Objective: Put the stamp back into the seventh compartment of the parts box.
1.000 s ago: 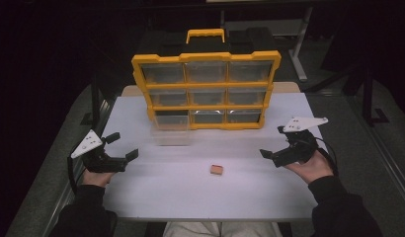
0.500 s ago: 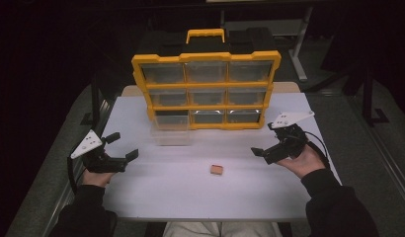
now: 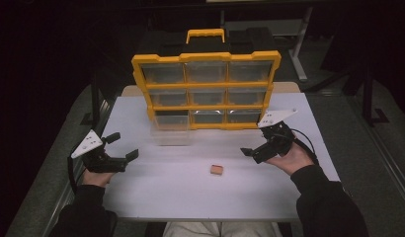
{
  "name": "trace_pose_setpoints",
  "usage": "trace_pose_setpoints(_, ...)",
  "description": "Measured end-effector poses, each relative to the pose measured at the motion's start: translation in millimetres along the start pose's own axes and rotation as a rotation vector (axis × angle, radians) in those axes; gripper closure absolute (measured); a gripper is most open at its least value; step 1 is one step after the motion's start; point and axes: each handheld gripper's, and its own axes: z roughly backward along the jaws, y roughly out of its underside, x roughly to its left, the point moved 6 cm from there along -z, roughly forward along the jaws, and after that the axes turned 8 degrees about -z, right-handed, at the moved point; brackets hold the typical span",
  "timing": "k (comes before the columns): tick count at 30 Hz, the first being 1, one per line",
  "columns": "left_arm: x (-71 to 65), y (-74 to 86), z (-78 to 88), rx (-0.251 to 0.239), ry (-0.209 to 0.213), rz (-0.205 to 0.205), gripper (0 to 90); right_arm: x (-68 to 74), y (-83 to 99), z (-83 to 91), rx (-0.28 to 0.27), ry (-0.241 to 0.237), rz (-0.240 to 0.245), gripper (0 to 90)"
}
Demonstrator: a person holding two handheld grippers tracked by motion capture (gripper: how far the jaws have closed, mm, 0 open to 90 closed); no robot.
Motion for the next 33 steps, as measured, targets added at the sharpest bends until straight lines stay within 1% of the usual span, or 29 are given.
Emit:
trace_pose_setpoints(8, 0.0, 0.1, -0.1, 0.001, 0.000, 0.000, 0.0, 3.5, -6.2, -6.7, 0.021, -0.018, 0.011, 0.0)
trace_pose_setpoints(13, 0.1, 0.3, -0.3, 0.003, 0.001, 0.000, 0.0, 9.0, -10.5, -11.1, 0.033, -0.033, 0.028, 0.0)
trace_pose_setpoints(18, 0.0, 0.5, -0.4, 0.006, 0.002, -0.002, 0.0, 12.3, -11.3, -15.0, 0.052, -0.042, 0.032, 0.0)
trace_pose_setpoints(19, 0.0, 0.4, -0.4, 0.004, 0.001, -0.001, 0.0, 14.0, -11.3, -17.9, 0.067, -0.046, 0.039, 0.0)
trace_pose_setpoints(21, 0.1, 0.5, -0.4, 0.005, 0.001, -0.001, 0.0, 16.0, -12.0, -20.4, 0.076, -0.052, 0.048, 0.0)
trace_pose_setpoints(24, 0.0, 0.6, -0.6, 0.006, 0.001, -0.002, 0.0, 19.0, -13.7, -23.6, 0.081, -0.058, 0.056, 0.0)
trace_pose_setpoints(33, 0.0, 0.4, -0.5, 0.003, 0.002, 0.000, 0.0, 31.5, -15.0, -37.0, 0.121, -0.091, 0.091, 0.0)
